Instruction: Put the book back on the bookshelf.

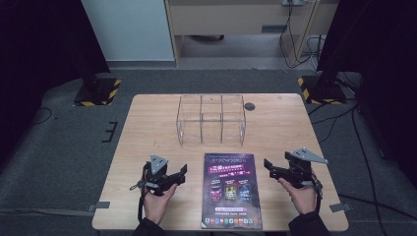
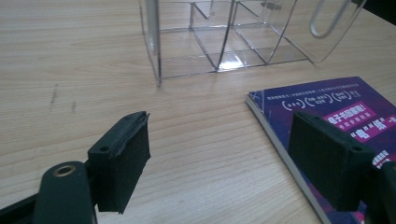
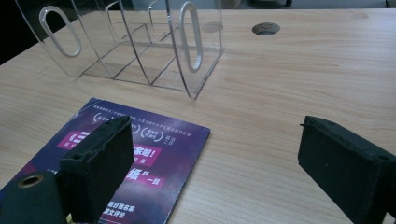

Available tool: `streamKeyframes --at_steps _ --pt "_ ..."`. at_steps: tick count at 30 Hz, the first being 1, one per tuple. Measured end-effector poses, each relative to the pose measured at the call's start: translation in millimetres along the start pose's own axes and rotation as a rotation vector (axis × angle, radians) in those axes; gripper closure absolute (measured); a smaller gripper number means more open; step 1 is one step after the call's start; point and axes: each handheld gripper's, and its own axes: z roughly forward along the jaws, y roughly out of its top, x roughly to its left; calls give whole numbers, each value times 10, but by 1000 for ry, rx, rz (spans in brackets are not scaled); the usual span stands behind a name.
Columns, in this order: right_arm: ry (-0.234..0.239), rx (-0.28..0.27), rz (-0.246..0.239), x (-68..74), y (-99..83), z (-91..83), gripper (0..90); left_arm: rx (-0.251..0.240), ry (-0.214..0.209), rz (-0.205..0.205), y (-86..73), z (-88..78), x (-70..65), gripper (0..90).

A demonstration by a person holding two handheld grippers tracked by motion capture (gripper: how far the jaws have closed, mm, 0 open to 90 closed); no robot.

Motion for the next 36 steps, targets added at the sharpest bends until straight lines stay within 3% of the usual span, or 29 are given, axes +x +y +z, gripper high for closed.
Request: streamKeyframes --at_steps 19,36 --pt "34 81 -56 207 -213 160 124 85 -48 48 -179 201 -321 210" --pt "63 147 -79 337 -430 271 138 142 -101 44 -320 320 -545 246"
